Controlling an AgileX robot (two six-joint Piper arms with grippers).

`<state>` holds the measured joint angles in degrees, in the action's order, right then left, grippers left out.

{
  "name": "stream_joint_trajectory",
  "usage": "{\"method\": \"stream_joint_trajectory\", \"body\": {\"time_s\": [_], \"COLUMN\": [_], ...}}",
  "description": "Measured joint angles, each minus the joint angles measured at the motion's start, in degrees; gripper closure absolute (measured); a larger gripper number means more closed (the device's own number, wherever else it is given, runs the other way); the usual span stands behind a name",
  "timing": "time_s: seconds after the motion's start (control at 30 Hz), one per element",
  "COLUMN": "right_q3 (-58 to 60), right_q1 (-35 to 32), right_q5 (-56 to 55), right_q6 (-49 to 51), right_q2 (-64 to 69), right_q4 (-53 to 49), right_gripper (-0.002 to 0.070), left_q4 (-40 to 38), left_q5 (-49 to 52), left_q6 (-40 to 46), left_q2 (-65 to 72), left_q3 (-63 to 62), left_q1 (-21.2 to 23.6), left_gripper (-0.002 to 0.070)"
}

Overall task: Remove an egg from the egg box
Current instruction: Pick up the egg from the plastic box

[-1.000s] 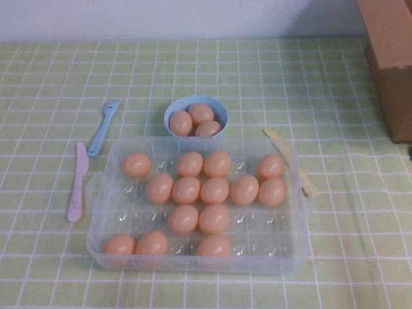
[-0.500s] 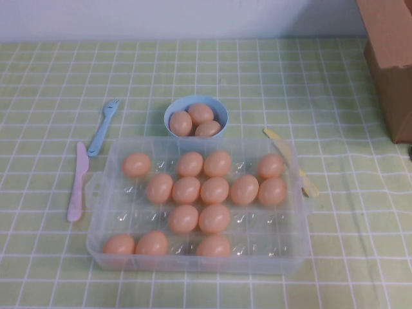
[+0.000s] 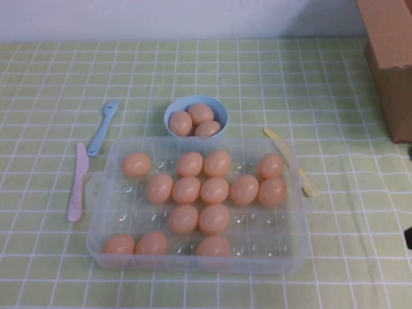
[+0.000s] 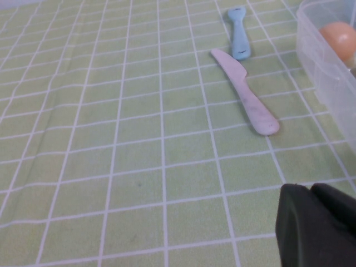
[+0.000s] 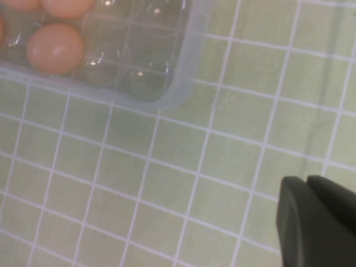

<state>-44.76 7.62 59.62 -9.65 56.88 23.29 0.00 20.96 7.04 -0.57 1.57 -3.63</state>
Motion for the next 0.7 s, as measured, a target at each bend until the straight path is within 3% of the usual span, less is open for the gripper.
{"method": "stream_joint_trajectory", "body": {"time_s": [0.27, 0.43, 0.7], "right_q3": [-12.99, -20.98, -33.28], "right_q1": [15.95, 22.48, 26.64], "right_q5": [-0.43, -0.57, -0.71], "right_q6": [1.77, 0.82, -17.98], "right_q2": [17.18, 26.94, 39.31], "right_q4": [-5.74, -7.46, -7.81], "right_gripper": [0.0694, 0.0693, 0.0675], "left_q4": [0.0, 0.0, 0.0], "left_q5": [0.0, 0.0, 0.0], "left_q6": [0.0, 0.0, 0.0], "left_q2": [0.0, 0.0, 0.0], "left_q3": [0.0, 0.0, 0.0], "left_q1": [0.0, 0.0, 0.0], "left_gripper": [0.0679, 0.068, 0.068]}}
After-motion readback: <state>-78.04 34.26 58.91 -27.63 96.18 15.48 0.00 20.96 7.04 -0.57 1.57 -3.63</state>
